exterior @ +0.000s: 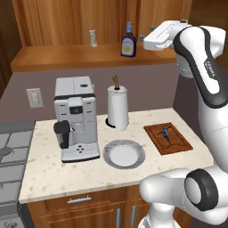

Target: Pick the fish from the plate and place it on the cutting board. Then pick the condiment bottle from the cabinet and place it next to the cutting board.

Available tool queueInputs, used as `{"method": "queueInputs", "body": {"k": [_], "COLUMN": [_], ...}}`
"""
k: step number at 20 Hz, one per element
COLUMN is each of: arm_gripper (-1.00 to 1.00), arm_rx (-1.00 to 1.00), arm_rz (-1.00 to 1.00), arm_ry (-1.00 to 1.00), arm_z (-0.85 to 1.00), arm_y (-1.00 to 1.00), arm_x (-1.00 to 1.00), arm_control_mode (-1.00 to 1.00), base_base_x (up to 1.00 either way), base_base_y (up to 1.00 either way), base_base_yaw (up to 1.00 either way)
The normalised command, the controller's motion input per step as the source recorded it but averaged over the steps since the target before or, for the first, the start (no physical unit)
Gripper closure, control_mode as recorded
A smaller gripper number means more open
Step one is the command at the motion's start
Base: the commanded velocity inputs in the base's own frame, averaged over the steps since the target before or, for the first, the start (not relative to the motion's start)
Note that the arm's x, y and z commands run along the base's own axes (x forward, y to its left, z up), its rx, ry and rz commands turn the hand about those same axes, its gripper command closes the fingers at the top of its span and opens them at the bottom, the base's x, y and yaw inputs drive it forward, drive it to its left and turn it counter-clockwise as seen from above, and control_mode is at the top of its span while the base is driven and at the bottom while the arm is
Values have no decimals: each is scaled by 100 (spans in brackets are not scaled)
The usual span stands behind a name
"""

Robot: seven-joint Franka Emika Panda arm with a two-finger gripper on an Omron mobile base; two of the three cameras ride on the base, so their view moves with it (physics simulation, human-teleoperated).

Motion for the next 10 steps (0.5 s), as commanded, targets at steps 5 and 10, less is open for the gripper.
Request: {"method": "queueInputs", "body": {"k": [5, 10], "arm_gripper": [-100, -100], "arm_rx": [1, 0], "arm_rz": [0, 0], "arm_ry": [0, 0], "arm_z": [0, 0], "arm_y": [0, 0], "arm_x": [0, 0], "arm_control_mode": [-100, -100], "base_base_x": [0, 0], "base_base_y": [0, 0], "base_base_yaw": [0, 0]}}
